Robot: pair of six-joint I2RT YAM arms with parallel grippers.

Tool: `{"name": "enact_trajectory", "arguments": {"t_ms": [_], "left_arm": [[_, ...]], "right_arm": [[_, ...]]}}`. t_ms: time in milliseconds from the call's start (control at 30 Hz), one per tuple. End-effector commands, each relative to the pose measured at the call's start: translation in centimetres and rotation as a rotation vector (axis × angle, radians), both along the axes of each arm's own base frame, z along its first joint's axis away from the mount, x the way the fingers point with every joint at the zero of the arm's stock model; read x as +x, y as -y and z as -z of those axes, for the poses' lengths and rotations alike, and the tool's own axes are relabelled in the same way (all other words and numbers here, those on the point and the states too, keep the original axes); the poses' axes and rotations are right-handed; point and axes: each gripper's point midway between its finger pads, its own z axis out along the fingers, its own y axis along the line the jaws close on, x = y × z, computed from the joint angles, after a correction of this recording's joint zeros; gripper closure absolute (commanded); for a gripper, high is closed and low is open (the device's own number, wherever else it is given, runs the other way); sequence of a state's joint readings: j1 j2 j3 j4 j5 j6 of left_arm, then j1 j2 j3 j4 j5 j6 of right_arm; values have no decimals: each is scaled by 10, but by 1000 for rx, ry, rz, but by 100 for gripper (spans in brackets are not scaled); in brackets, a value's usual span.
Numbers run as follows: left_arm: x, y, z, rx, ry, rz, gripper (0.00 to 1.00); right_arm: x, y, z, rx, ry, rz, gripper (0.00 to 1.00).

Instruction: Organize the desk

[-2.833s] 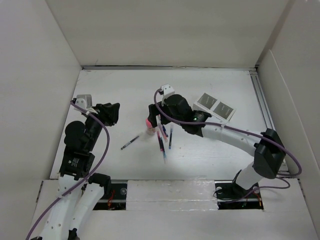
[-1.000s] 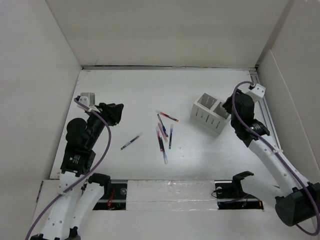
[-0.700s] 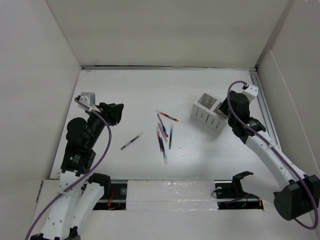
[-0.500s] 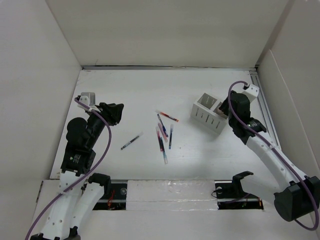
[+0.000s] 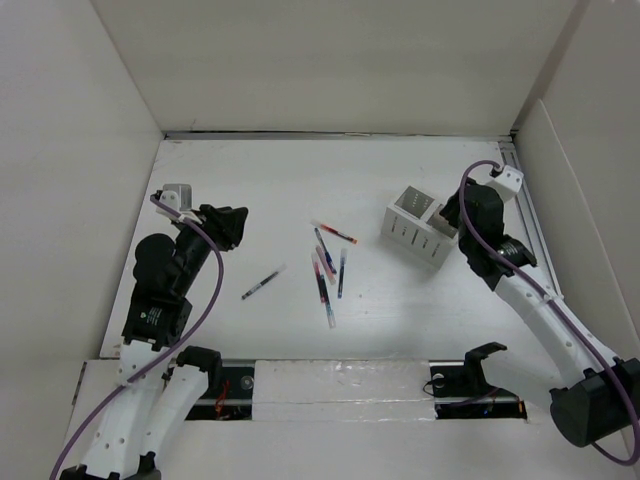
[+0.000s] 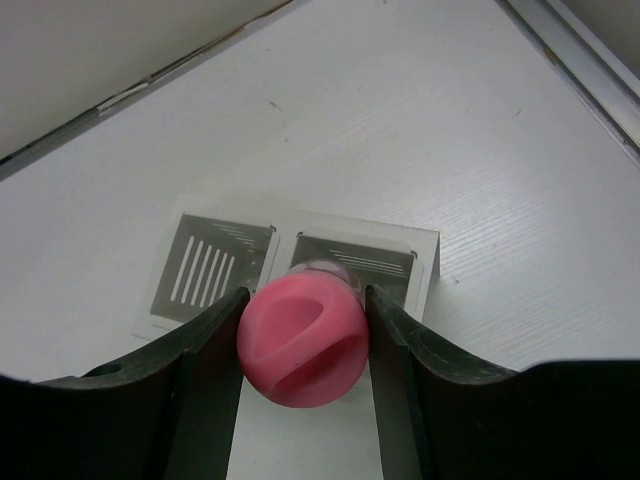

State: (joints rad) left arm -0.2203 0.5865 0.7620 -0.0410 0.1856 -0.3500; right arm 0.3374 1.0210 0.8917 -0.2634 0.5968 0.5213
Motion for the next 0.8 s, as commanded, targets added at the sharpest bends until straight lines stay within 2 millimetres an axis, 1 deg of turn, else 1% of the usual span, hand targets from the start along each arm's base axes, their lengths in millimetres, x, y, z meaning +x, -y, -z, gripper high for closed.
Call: {"name": "enact_trajectory", "arguments": {"t_ms": [0, 67, 100, 133, 200, 233, 300, 333, 400, 433, 467, 500, 533, 567, 600, 633, 667, 700, 733, 767], "left_arm": [[0, 3, -27, -20, 75, 22, 62], [-1, 2, -29, -20, 82, 16, 62], [0, 2, -28, -19, 78, 13, 62], [0, 2, -27, -17, 75, 14, 62], [-2, 2, -28, -18, 81, 16, 61], [-3, 1, -30, -19, 89, 13, 60], [-2, -1, -30, -19, 88, -1, 60], [-1, -1, -29, -18, 82, -2, 59], [-2, 0, -29, -16, 84, 7, 59], [-2, 0, -29, -17, 85, 7, 59], [-2, 0, -29, -17, 87, 4, 59], [-2, -1, -29, -17, 87, 2, 59], [-1, -1, -29, -18, 82, 1, 59], [-1, 1, -27, -16, 76, 10, 59], [-1, 2, -28, -16, 79, 14, 59], [-2, 2, -28, -17, 83, 14, 59], [-2, 1, -29, -18, 86, 10, 59], [-1, 0, -29, -18, 85, 5, 59], [0, 0, -28, -17, 79, 2, 59], [0, 0, -27, -15, 76, 5, 59]], "right_arm": [[0, 3, -8, 13, 38, 33, 80], [0, 3, -6, 10, 34, 36, 77], [2, 2, -7, 14, 38, 35, 69], [3, 1, -7, 16, 40, 28, 47], [3, 0, -13, 18, 43, 23, 25], [2, -4, -16, 21, 51, 10, 13], [2, -6, -27, 31, 82, -7, 13], [0, -16, -35, 56, 110, -56, 14], [-1, -28, -45, 74, 153, -104, 15], [-4, -34, -50, 83, 171, -131, 20], [-5, -45, -54, 94, 190, -173, 26], [-6, -54, -53, 92, 193, -215, 51], [-6, -70, -54, 116, 201, -300, 71], [-5, -86, -49, 125, 193, -366, 84], [-4, -106, -52, 134, 210, -438, 94], [-6, -126, -47, 144, 188, -524, 100], [1, -142, -27, 131, 126, -560, 100], [-1, -161, -20, 117, 99, -612, 100], [-1, -175, -12, 101, 72, -657, 100], [2, -188, -11, 87, 61, -688, 100]]}}
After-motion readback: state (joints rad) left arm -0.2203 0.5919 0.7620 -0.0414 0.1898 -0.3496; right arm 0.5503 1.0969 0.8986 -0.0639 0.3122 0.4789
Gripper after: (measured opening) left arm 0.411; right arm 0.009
